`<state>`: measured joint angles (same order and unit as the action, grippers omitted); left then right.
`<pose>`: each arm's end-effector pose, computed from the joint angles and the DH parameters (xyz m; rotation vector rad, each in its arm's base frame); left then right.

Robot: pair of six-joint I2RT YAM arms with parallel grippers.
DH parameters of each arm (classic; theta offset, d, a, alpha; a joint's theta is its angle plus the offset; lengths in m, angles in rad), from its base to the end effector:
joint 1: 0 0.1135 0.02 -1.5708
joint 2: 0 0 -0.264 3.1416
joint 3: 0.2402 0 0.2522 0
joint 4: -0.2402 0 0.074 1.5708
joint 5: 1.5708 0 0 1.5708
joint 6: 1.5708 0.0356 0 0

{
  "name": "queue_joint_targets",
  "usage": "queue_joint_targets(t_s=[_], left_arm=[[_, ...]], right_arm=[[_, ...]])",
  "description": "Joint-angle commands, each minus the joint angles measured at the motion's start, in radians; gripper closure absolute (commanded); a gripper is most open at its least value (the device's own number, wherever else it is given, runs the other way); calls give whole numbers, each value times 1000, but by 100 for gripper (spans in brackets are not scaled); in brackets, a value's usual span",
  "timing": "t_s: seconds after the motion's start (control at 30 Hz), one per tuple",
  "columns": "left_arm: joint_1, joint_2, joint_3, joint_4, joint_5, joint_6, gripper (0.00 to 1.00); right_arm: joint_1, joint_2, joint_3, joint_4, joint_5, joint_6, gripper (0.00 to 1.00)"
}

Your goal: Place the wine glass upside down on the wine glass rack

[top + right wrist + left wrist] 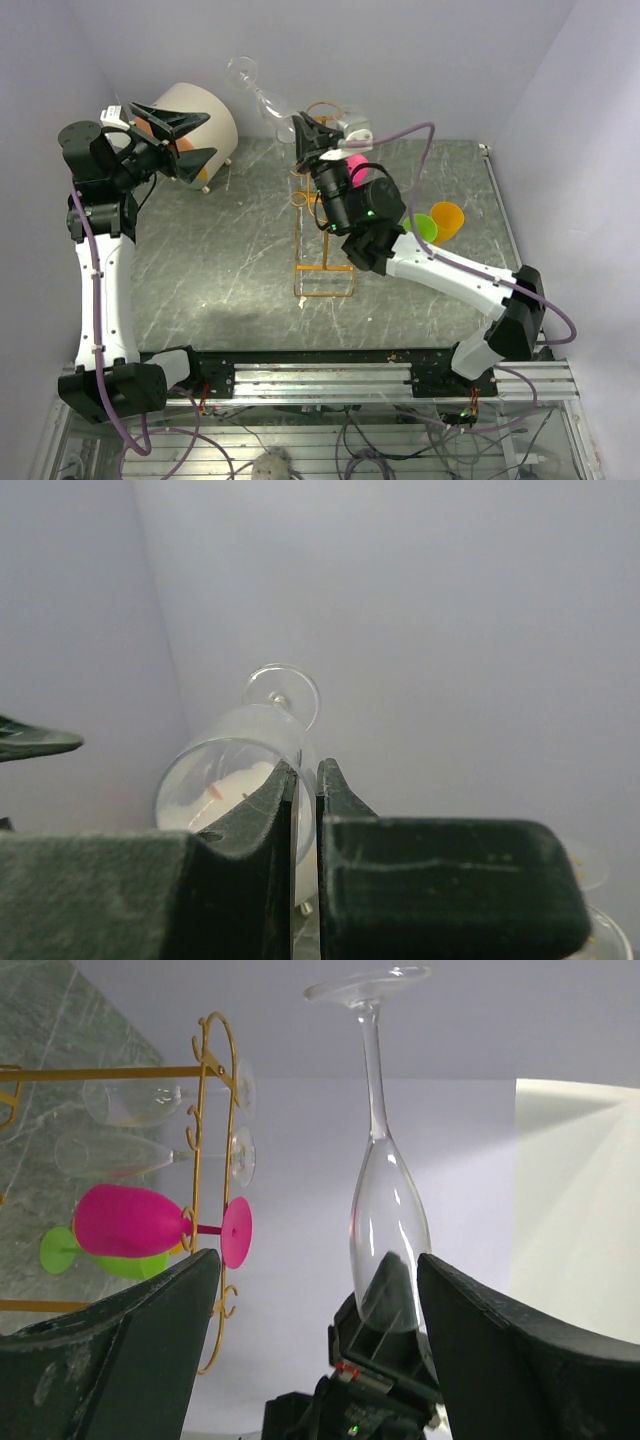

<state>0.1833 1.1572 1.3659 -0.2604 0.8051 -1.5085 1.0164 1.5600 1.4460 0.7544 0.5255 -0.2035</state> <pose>0.2403 0.0184 0.4596 -0.8406 1.6896 -1.6093 0.2002 0.2893 0.4718 -0.1224 1.0322 0.4953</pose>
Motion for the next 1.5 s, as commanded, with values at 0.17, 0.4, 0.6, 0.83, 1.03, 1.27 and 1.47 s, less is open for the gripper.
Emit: queue_joint_targets(t_s=[0.17,0.4,0.6,0.83,1.03,1.27,1.47], left_arm=[[2,19,2,13,-14,-63,12],[8,12,-26,-11,-63,-41,16],[13,7,-39,-27,-72,-26,19],[18,0,-49,-2,-67,-42,30],[21,-2,-60,8,-58,-46,33],[23,-4,-82,34,-53,-58,52],[22,-8,-82,40,-57,-54,51]], right_arm=[[85,9,-97,276,24,-76,100],[160,75,-81,325,33,-112,100],[198,149,-20,335,41,-155,100],[230,217,17,382,72,-229,100],[243,241,30,403,89,-277,100],[257,247,29,415,100,-311,100],[261,241,23,388,97,-295,100]])
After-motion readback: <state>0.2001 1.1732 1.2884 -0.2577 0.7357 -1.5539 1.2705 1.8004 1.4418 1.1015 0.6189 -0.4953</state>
